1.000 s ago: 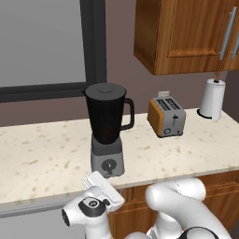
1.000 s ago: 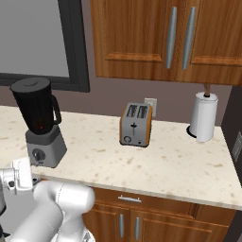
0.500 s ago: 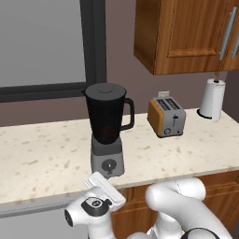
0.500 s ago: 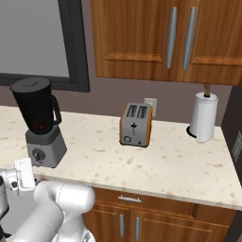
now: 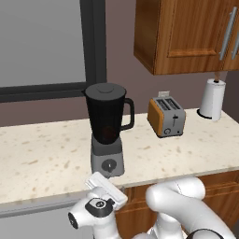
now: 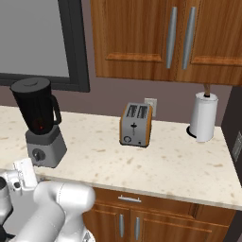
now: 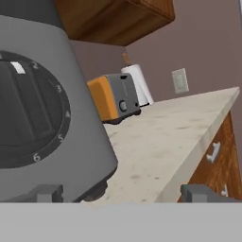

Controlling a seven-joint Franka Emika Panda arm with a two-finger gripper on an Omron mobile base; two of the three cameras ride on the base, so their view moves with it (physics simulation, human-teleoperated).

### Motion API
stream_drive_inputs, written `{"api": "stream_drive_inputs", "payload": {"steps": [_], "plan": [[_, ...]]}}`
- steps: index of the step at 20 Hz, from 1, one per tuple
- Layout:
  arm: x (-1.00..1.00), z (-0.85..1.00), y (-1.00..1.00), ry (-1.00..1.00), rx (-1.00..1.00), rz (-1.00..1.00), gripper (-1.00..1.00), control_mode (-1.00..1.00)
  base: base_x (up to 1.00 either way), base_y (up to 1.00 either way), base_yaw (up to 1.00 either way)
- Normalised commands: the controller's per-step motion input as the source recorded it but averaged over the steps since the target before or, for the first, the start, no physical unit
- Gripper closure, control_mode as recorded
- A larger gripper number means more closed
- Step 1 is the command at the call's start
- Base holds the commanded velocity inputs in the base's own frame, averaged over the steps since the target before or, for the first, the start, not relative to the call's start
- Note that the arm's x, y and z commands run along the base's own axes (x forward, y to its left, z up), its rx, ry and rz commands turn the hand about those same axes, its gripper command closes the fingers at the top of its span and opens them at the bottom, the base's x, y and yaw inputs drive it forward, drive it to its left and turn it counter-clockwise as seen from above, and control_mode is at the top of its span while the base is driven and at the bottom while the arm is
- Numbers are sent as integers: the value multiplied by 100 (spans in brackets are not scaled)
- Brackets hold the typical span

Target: Open the blender lid, put the apple in the blender, close the lid, and start the blender.

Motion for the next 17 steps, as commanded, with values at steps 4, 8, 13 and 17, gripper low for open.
{"api": "stream_drive_inputs", "payload": {"steps": [4, 8, 13, 17], "plan": [[-55, 3, 9, -17, 0, 2, -100, -100, 0, 0, 0], [-61, 40, 18, -16, -2, 0, -100, -100, 0, 0, 0], [-28, 76, 18, -11, -6, 0, -100, -100, 0, 0, 0], [-17, 81, 8, -10, -7, 0, -100, -100, 0, 0, 0]]}}
